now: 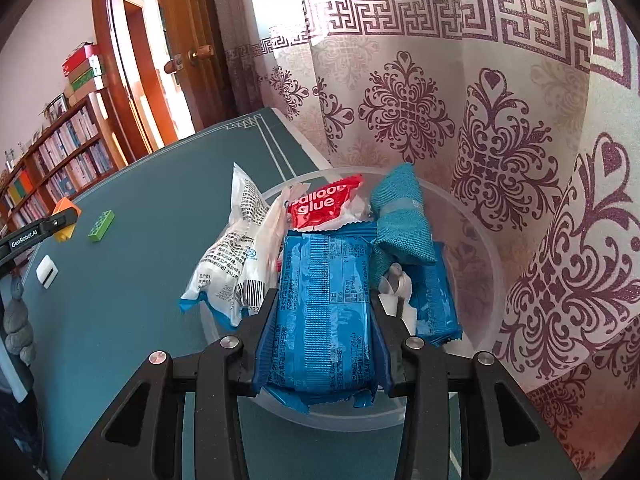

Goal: Organize objects
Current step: 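Lower the blue wet-wipe pack into the clear bowl with the right gripper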

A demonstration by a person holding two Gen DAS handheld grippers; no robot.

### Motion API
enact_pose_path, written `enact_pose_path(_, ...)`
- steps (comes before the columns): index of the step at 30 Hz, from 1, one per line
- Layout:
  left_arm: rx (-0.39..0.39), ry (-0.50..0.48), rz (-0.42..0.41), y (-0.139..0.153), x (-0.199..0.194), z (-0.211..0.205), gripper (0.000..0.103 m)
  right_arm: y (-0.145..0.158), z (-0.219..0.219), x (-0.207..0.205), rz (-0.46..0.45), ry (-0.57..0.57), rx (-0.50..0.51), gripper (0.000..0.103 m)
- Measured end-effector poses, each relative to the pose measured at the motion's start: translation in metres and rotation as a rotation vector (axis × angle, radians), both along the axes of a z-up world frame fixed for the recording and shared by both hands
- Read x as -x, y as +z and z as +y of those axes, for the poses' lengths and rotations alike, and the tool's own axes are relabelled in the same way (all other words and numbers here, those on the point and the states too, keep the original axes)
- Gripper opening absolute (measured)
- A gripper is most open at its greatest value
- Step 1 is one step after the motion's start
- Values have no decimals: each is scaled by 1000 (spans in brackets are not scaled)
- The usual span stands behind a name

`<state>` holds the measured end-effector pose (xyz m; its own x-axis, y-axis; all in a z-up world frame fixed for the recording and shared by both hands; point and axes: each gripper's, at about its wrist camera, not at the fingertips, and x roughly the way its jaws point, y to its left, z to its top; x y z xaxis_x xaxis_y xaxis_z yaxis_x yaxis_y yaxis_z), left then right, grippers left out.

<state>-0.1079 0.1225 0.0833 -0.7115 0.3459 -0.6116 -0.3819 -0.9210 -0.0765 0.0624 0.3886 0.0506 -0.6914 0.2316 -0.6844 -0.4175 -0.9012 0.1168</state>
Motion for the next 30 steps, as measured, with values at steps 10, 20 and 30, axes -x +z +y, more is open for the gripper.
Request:
enact_pose_path(10,7,-25,5,-1,-6,5,33,-6,-2,-4,-39,-18,-118,42)
enact_pose_path(20,-5,-81,2,1,-18,16,33,-1,-2,-10,-13,4,-87,57)
enact_pose_path(30,-22,-171,3,6,-39,32,33,18,-11,-39,45,8,-144,63)
